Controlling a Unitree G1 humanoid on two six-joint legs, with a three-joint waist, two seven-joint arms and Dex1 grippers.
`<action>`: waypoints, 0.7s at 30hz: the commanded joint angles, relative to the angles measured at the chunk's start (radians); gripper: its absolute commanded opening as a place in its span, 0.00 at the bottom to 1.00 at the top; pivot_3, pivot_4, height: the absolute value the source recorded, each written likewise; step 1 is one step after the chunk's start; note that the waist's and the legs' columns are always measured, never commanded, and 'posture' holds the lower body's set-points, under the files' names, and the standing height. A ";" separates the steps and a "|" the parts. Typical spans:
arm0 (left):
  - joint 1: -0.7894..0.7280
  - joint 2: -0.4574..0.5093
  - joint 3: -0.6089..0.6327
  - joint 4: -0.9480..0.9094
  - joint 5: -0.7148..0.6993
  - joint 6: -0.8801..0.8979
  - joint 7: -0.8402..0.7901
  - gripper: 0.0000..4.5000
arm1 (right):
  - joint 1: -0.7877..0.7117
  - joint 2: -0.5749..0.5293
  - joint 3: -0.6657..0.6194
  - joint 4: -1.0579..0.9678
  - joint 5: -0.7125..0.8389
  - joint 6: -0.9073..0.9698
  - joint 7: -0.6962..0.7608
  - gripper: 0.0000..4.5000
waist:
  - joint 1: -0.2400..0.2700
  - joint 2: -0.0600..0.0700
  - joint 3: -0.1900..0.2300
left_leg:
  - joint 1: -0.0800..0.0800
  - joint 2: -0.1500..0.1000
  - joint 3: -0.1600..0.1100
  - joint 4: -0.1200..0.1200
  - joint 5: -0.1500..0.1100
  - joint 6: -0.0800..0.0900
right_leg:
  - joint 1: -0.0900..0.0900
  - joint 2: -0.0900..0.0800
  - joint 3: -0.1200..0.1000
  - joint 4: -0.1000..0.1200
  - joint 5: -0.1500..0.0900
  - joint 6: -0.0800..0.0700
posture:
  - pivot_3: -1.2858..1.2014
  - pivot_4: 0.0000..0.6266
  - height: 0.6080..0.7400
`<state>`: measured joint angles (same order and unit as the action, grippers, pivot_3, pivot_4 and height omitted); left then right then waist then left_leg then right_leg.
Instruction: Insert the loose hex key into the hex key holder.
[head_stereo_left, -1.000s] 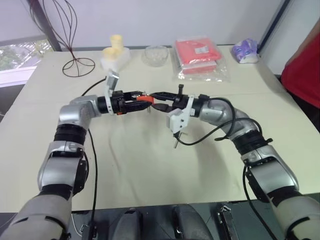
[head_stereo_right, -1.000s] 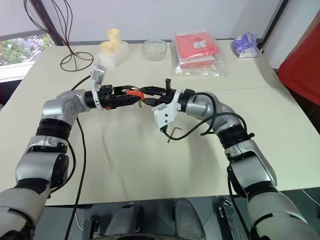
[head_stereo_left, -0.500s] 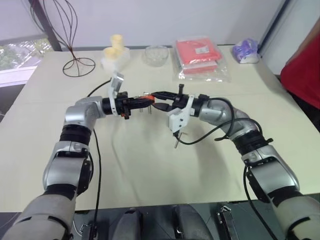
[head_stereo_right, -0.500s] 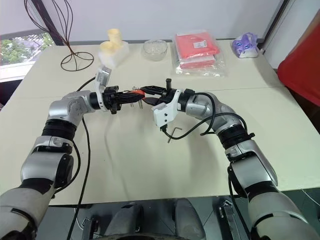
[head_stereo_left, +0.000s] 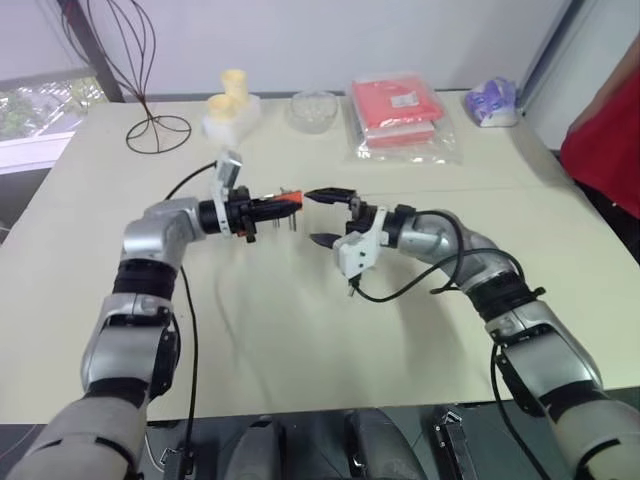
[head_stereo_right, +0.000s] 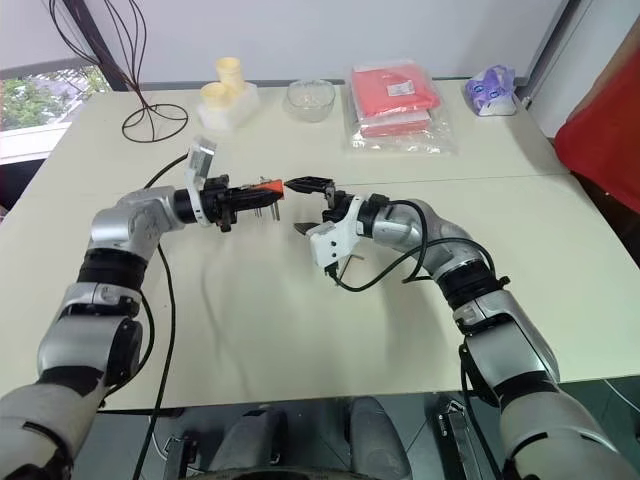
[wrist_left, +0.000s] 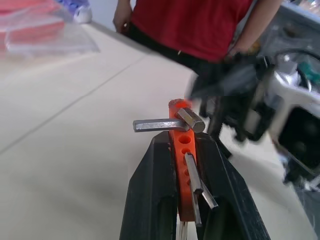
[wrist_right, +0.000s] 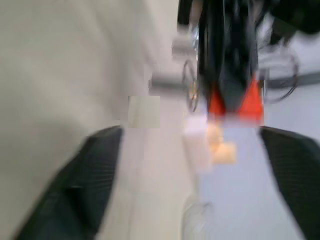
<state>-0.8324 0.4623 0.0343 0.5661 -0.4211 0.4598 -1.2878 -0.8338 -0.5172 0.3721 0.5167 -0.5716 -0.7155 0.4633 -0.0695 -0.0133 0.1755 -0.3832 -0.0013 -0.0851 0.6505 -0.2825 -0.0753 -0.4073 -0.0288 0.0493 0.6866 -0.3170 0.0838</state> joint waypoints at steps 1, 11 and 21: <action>0.063 0.016 0.014 -0.151 0.042 -0.110 0.078 0.00 | 0.070 -0.018 -0.090 -0.083 0.149 0.183 0.092 0.99 | 0.003 0.000 0.000 | 0.000 0.000 0.000 0.000 0.000 0.000 | 0.000 0.000 0.000 0.000 0.000 0.000 | 0.52 0.24 1.00; 0.311 -0.023 0.019 -0.486 0.038 -0.115 0.292 0.00 | 0.227 0.124 -0.426 -0.945 0.839 1.948 0.228 0.99 | 0.014 0.001 -0.001 | -0.004 0.006 -0.003 0.003 -0.003 0.006 | -0.002 -0.001 0.000 0.002 0.000 0.000 | 0.52 0.24 1.00; 0.352 -0.028 0.019 -0.499 0.001 -0.090 0.337 0.00 | 0.264 0.268 -0.543 -0.989 0.911 2.330 0.049 0.99 | 0.036 0.001 -0.001 | -0.005 -0.001 -0.003 0.002 -0.003 0.006 | -0.002 -0.002 0.000 0.000 0.000 0.000 | 0.52 0.24 1.00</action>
<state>-0.4716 0.4238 0.0315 0.0948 -0.4038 0.3832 -0.9444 -0.5722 -0.2543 -0.1529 -0.4482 0.3211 1.6073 0.5380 -0.0338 -0.0122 0.1747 -0.3877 -0.0022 -0.0875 0.6525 -0.2858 -0.0694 -0.4093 -0.0312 0.0489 0.6869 -0.3169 0.0841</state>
